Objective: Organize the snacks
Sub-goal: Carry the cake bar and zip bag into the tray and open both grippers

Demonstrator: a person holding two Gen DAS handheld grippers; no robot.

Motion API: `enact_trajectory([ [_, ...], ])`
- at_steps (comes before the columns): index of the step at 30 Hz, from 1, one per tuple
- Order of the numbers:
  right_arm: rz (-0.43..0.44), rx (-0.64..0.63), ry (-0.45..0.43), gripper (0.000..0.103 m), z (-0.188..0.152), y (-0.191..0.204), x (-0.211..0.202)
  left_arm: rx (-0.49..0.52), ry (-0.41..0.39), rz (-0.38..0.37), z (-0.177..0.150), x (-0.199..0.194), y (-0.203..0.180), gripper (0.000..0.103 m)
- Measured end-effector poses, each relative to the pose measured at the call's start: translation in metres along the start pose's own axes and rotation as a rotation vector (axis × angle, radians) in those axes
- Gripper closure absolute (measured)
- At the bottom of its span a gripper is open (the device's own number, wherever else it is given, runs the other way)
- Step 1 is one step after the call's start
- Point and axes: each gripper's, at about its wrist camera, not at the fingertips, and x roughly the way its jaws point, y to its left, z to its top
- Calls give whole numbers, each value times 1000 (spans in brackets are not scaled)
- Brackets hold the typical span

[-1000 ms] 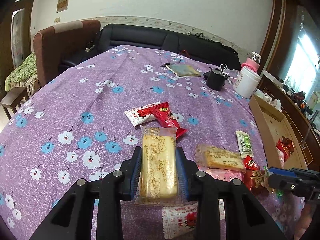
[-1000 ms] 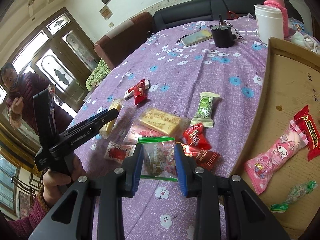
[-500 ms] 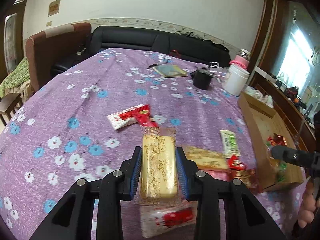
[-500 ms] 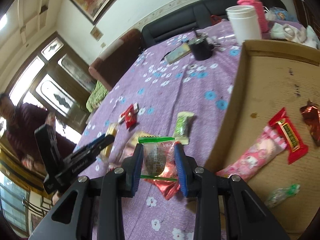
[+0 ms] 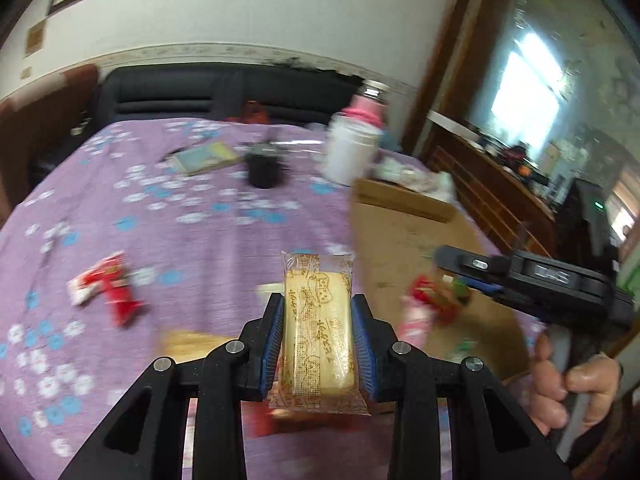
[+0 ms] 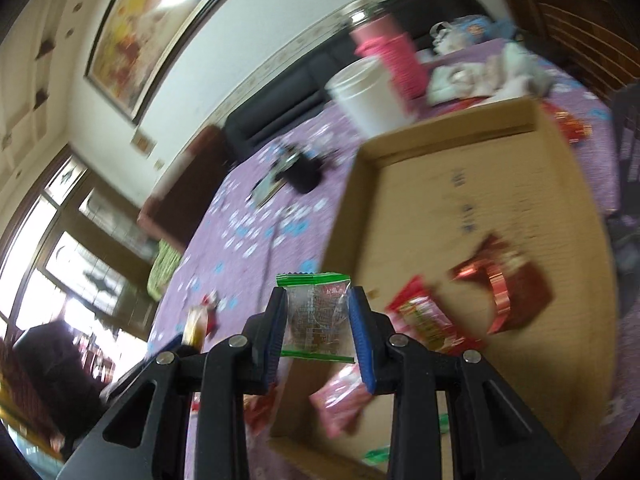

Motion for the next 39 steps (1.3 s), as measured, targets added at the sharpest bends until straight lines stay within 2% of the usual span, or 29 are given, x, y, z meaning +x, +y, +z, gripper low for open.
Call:
enact_trajectory([
  [4, -97, 33, -46, 73, 8, -20, -8, 76, 26, -52, 4, 23, -49, 69],
  [7, -138, 71, -68, 73, 12, -35, -11, 104, 66, -80, 4, 45, -76, 69],
  [12, -215, 78, -70, 73, 13, -46, -9, 132, 113, -94, -5, 71, -98, 69],
  [22, -274, 35, -63, 72, 12, -42, 2, 121, 148, -93, -18, 84, -97, 69],
  [27, -270, 24, -73, 72, 12, -39, 0, 122, 147, -98, -19, 81, -97, 68],
  [29, -267, 20, -80, 63, 12, -38, -3, 118, 146, -100, -18, 80, -96, 63],
  [30, -266, 18, -86, 60, 13, -37, -5, 113, 142, -101, -18, 79, -96, 53],
  [31, -265, 16, -97, 59, 13, -35, -7, 108, 135, -101, -18, 77, -95, 47],
  [39, -224, 6, -151, 59, 14, -26, -19, 106, 124, -115, -16, 64, -92, 47],
])
